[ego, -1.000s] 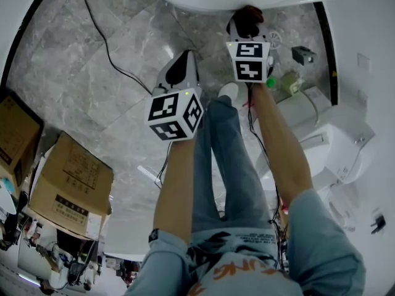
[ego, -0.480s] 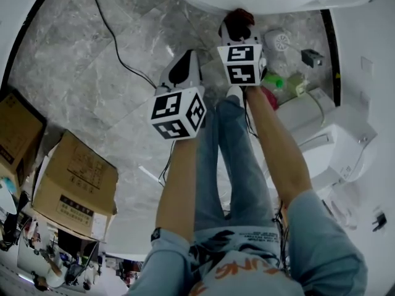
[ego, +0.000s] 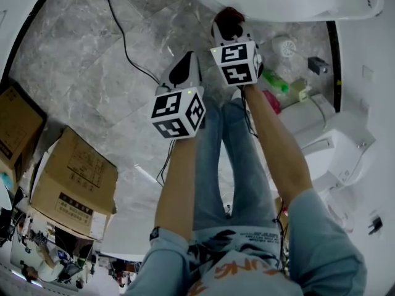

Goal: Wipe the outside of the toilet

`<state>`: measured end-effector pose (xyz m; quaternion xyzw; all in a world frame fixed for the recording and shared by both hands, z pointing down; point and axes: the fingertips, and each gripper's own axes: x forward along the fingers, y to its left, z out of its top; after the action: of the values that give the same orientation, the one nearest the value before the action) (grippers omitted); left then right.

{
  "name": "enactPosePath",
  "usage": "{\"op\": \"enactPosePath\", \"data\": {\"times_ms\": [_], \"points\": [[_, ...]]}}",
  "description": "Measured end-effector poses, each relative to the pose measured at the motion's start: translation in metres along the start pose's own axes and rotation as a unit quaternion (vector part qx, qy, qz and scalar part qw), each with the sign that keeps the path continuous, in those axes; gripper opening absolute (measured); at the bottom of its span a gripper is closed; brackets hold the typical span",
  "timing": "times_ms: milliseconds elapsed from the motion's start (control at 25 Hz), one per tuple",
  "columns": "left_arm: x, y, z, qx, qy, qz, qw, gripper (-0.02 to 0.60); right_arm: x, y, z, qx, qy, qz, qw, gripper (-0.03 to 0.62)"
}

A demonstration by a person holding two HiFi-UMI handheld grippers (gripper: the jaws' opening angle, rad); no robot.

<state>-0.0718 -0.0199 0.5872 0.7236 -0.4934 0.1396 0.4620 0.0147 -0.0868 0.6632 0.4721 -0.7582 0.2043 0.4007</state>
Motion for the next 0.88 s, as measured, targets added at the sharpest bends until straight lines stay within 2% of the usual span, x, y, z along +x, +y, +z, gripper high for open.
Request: {"op": "enactPosePath", "data": {"times_ms": [120, 200, 440, 560, 720, 880], "points": [[-0.002, 0.007, 0.003, -0.001, -0.002, 0.001, 1.0, -0.006, -0.001, 0.02, 0.019, -0.03, -0.02, 0.027, 0.999, 0.072], [-0.001, 0.008, 0.003, -0.002, -0.002, 0.002, 1.0, -0.006, -0.005, 0.03, 0.02, -0.031, -0.027, 0.043, 0.998, 0.072], [0.007, -0.013, -0.003, 0.011, 0.003, -0.007, 0.9999, -0.006, -0.037, 0.019, -0.024, -0.024, -0.009, 0.054, 0.998, 0.072], [0.014, -0.039, -0.014, 0.02, 0.011, -0.012, 0.9997, -0.006, -0.059, -0.003, -0.061, -0.012, 0.006, 0.053, 0.999, 0.072], [0.033, -0.078, -0.033, 0.039, 0.023, -0.017, 0.9988, -0.006, -0.079, -0.05, -0.113, 0.042, 0.023, 0.032, 0.998, 0.072], [0.051, -0.12, -0.06, 0.041, 0.033, -0.017, 0.9985, -0.006, -0.094, -0.098, -0.154, 0.08, 0.03, 0.019, 0.996, 0.072]]}}
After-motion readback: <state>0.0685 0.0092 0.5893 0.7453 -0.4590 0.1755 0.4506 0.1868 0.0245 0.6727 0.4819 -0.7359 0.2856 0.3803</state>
